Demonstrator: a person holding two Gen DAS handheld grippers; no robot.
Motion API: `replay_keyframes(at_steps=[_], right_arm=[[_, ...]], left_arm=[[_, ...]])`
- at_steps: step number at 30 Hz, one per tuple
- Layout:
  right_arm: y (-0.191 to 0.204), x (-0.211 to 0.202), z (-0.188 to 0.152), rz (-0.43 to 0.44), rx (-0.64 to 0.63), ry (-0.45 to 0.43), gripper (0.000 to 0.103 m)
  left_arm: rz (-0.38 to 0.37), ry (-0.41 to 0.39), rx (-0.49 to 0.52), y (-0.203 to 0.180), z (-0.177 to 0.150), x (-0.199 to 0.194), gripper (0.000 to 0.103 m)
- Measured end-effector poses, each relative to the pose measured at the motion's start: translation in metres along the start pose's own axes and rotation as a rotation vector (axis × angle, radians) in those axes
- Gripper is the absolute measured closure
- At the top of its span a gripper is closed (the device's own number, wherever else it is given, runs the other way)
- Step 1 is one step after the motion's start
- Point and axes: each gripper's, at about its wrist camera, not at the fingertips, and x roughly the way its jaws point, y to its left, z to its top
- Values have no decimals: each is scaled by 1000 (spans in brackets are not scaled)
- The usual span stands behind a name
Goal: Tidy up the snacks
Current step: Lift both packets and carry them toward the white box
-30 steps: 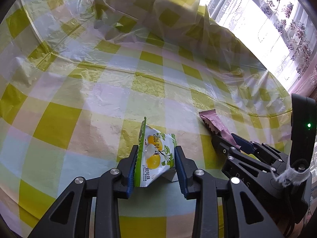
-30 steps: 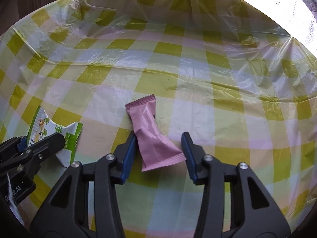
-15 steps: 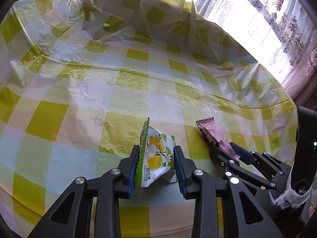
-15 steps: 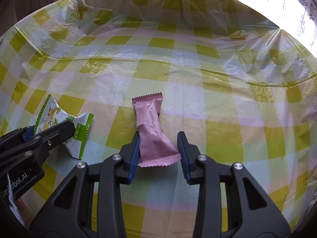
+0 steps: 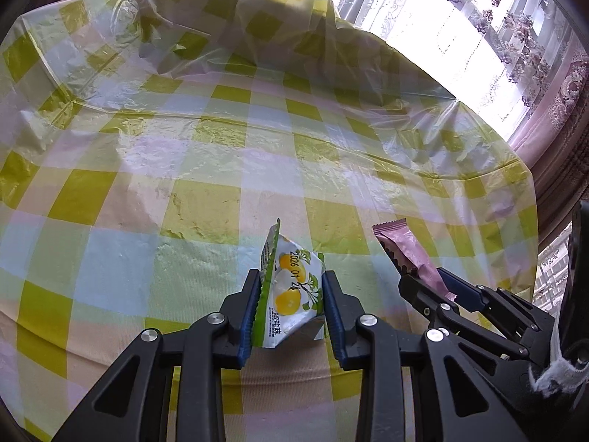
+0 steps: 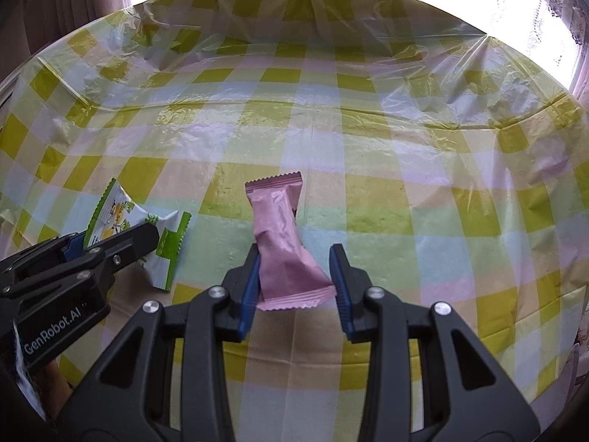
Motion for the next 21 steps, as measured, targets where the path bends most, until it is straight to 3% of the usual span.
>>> replay_keyframes(at_steps=[21], right_arm=[[-53, -72, -45, -40, 95, -38, 63]], left_arm=[[-93, 25, 102, -69, -32, -31, 69]])
